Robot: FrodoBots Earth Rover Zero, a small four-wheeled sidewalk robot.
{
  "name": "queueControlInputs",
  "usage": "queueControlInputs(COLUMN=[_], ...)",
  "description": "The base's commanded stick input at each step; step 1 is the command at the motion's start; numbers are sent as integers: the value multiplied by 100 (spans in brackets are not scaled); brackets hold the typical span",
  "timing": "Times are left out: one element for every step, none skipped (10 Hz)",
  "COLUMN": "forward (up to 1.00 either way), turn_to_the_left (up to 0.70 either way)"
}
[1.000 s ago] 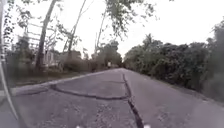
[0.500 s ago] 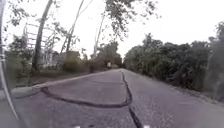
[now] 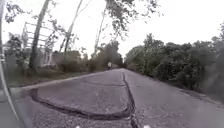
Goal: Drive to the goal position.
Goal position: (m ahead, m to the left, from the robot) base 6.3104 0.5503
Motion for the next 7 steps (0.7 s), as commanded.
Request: queueControlInputs(forward=[70,70,70,70,70,70,70], turn_to_the_left=[0,0,0,0,0,0,0])
